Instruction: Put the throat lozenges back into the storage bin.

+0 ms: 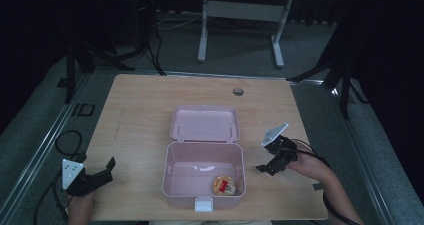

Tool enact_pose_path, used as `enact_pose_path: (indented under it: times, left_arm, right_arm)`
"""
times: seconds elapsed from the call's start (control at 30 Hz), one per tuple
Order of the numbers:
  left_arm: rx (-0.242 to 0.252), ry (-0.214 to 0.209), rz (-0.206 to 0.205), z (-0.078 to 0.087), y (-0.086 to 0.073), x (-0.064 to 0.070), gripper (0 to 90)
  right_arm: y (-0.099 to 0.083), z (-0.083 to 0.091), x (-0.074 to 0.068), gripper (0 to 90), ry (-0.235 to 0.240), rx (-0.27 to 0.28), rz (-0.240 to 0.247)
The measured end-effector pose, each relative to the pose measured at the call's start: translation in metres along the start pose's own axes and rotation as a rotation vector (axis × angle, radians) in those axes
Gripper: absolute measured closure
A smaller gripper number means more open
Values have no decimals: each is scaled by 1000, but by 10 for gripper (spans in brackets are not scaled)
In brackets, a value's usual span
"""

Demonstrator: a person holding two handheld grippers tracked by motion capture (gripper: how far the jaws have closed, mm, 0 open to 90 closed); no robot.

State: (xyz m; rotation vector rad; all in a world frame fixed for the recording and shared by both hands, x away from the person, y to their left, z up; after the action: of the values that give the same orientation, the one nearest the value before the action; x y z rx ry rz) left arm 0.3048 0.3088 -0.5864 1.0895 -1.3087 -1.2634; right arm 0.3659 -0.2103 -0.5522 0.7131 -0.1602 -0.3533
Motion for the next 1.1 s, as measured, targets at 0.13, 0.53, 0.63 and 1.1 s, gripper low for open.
enact_pose_path:
  times: [0.13,0.53,0.63,1.1]
  left_arm:
    - [1,1,1,0,0,0,4]
    - [0,0,0,0,0,0,4]
    - [0,0,0,0,0,0,4]
    - [1,1,1,0,0,0,4]
  right_arm:
    - [-14,-10,21,123,-108,87,-55]
    - [-65,-13,65,115,-345,166,-210]
    - [-76,-11,71,115,-404,171,-231]
    - [-100,13,99,109,-707,330,-393]
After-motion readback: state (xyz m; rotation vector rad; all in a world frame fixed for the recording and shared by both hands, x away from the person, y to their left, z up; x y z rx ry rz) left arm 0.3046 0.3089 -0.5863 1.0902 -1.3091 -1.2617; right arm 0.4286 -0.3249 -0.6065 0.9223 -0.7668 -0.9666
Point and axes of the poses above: each handheld gripper's, and its own axes: z roughly backward along the jaws, y roughly out of its top, x roughly to its right, the point moved 9 cm from there along -z, roughly forward along the jaws, and after that the axes turned 15 degrees about x, right-handed, at the moved point
